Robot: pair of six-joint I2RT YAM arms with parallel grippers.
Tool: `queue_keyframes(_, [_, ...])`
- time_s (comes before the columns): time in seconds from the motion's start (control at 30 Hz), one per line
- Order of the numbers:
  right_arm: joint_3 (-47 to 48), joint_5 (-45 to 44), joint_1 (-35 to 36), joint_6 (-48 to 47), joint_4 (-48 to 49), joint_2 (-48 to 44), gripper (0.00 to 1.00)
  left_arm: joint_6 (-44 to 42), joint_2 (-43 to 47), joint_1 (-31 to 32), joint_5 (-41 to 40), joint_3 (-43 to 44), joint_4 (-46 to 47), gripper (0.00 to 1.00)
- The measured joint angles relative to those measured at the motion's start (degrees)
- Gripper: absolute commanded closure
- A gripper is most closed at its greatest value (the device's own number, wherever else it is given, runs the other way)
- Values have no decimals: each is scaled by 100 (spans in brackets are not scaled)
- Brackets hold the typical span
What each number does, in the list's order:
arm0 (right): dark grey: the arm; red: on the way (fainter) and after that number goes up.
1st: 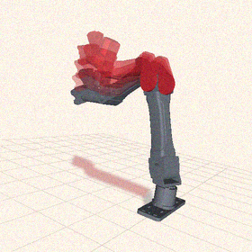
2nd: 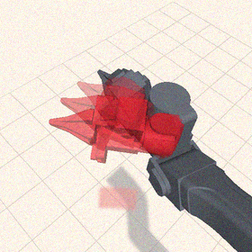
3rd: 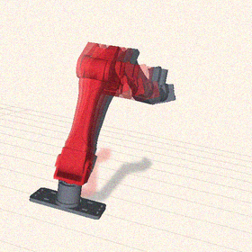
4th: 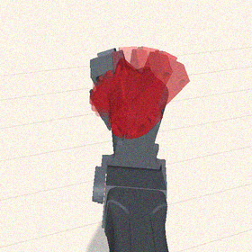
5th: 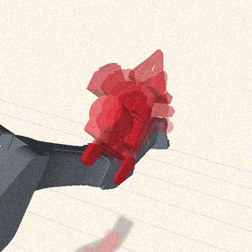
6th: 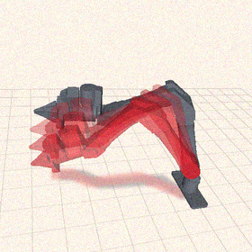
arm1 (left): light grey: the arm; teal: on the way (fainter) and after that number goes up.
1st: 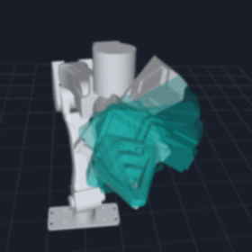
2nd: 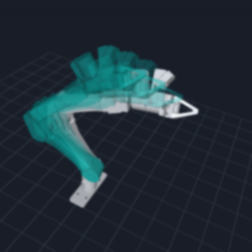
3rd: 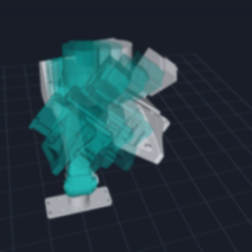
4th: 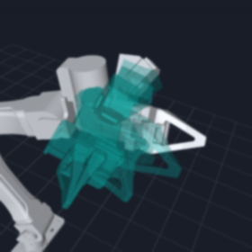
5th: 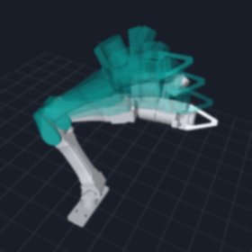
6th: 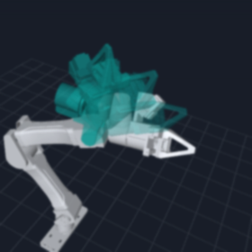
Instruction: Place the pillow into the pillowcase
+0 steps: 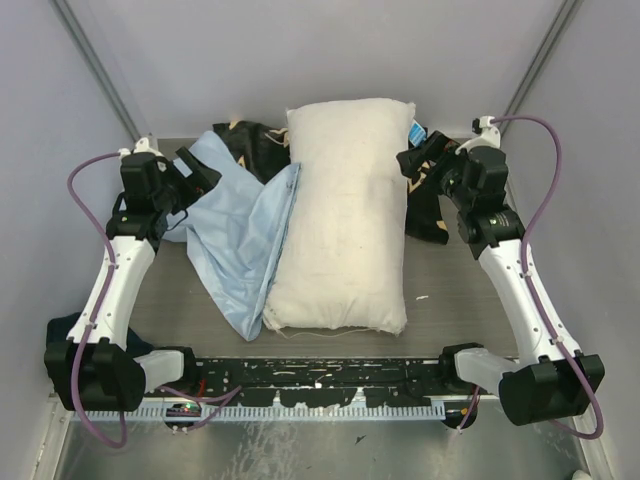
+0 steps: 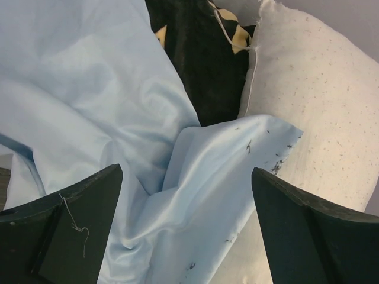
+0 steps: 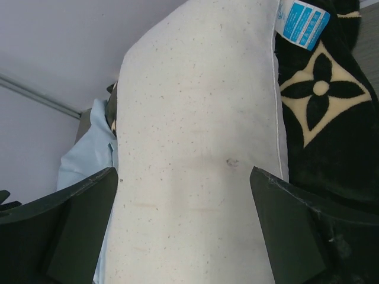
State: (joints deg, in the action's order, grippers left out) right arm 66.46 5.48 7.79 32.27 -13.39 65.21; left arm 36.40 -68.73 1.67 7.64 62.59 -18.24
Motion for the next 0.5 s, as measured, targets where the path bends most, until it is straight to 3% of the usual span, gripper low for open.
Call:
queue_keyframes(0.33, [-175,389,4,-26,164,-101,0,-280,-140,111,17,350,-544,2])
queue_keyframes(0.5, [-181,570,15,-26,225,-103,0,-872,-400,953,-474,719,-1051,2])
